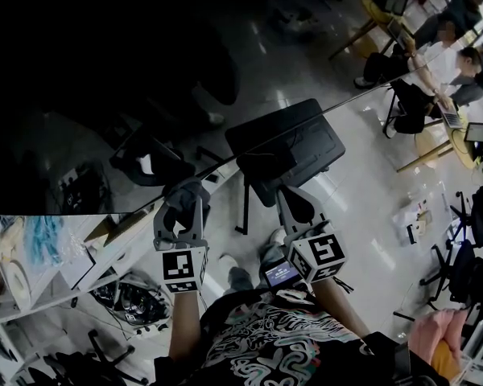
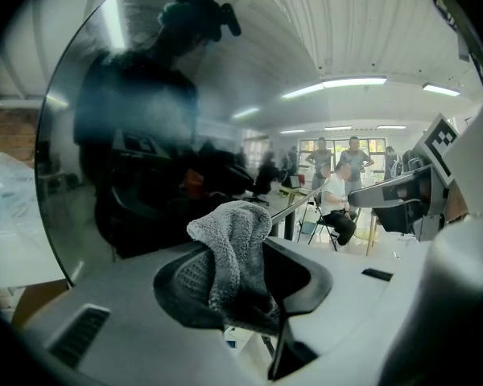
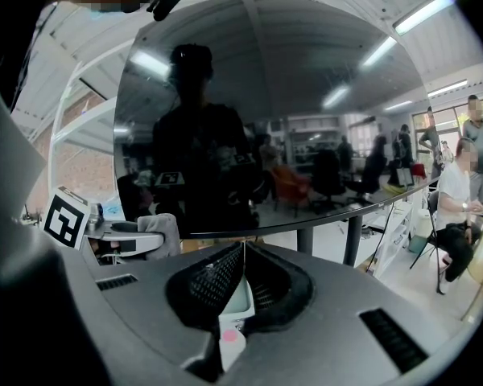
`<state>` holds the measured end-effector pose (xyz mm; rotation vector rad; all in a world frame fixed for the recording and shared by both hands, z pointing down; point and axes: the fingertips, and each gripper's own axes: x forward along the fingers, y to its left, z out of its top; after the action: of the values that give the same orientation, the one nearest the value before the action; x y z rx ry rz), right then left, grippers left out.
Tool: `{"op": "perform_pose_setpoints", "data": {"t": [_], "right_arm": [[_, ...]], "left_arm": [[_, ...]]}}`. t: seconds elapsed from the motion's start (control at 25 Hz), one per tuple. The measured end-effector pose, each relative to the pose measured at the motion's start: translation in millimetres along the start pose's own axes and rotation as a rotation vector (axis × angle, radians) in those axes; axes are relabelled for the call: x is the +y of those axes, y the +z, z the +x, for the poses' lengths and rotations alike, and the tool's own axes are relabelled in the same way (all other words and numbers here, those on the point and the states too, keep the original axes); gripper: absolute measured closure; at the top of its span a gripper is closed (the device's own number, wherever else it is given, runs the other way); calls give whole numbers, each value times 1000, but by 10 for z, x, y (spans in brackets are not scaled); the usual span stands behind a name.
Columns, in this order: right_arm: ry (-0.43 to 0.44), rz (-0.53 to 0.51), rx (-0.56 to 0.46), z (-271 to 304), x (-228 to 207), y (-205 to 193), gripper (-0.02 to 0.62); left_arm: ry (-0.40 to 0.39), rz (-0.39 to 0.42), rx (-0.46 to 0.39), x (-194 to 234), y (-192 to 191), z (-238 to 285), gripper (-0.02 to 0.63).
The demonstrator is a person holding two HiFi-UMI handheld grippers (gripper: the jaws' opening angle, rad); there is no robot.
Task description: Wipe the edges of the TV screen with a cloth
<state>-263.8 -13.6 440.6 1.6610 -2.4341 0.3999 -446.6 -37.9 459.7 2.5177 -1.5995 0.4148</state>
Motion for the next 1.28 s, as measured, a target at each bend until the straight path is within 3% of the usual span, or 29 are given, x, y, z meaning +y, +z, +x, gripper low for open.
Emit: {"op": "perform_pose_setpoints", "data": {"t": [1.28], "right_arm": [[-34,21,-5,-18,-572,92,565]], "left_arm": [[-46,-42,8,-461,141,442,466]]}}
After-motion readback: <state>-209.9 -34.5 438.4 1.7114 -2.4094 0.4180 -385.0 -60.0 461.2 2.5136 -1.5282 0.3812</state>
